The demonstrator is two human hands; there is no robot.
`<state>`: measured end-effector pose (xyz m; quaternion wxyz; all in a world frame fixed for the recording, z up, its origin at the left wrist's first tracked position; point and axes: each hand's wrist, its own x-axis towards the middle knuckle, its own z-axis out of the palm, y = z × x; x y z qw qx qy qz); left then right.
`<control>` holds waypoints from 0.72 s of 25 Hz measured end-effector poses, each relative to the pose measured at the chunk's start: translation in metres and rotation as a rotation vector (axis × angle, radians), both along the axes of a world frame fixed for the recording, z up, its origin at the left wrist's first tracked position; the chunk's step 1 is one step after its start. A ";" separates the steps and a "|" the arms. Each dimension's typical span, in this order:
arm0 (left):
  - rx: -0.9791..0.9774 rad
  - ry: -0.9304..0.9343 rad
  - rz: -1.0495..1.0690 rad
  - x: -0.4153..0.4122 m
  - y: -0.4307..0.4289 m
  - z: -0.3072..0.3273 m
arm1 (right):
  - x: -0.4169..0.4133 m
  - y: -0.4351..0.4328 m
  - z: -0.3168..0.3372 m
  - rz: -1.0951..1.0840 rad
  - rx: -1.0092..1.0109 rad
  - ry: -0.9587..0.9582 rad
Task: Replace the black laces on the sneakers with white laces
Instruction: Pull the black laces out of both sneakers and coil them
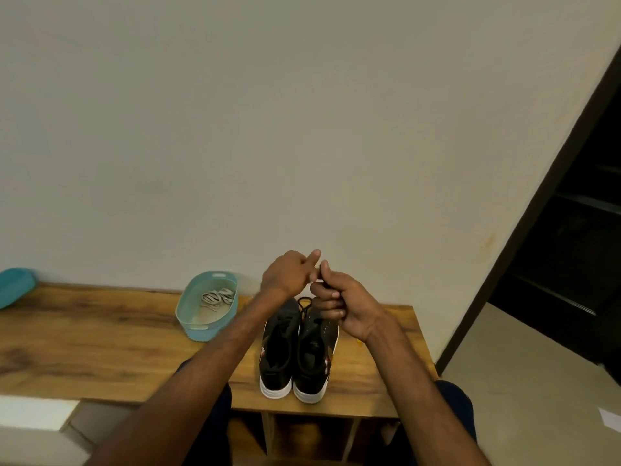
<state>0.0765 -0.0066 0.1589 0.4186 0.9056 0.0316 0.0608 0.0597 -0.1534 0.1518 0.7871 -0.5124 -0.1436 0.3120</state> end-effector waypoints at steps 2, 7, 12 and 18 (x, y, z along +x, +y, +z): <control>-0.087 -0.115 0.011 -0.001 0.000 0.009 | 0.011 0.003 0.026 0.000 0.043 -0.034; -0.691 -0.073 -0.254 0.000 -0.012 0.044 | 0.040 0.011 0.099 -0.023 0.229 -0.080; -0.507 -0.313 -0.321 0.002 -0.010 0.078 | 0.055 0.012 0.156 -0.133 0.209 -0.380; -0.175 -0.444 -0.251 -0.002 0.000 0.126 | 0.070 0.005 0.178 -0.322 -0.510 -1.202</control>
